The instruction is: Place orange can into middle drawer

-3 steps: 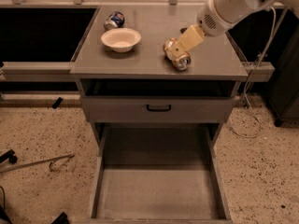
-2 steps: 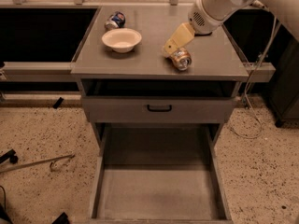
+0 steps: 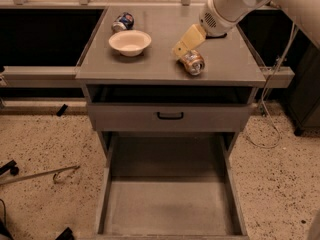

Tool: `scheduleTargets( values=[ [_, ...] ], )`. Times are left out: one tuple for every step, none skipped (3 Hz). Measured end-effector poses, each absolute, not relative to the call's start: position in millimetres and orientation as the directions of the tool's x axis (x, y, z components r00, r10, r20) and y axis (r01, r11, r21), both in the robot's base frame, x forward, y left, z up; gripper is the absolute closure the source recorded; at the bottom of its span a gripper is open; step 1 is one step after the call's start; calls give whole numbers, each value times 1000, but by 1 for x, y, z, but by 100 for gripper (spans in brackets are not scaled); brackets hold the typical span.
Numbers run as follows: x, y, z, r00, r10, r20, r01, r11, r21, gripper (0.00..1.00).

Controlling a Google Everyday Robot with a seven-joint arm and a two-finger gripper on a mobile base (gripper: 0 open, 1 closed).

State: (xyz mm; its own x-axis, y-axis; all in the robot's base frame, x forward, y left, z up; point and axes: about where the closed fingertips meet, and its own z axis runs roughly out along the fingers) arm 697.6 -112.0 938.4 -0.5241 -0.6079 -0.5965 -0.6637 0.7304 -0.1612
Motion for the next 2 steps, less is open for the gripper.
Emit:
scheduleTargets(
  values=[
    [716, -115, 917, -574, -565, -592, -621, 772, -135, 0],
    [726, -118, 901, -607, -534, -589, -587, 801, -120, 0]
  ],
)
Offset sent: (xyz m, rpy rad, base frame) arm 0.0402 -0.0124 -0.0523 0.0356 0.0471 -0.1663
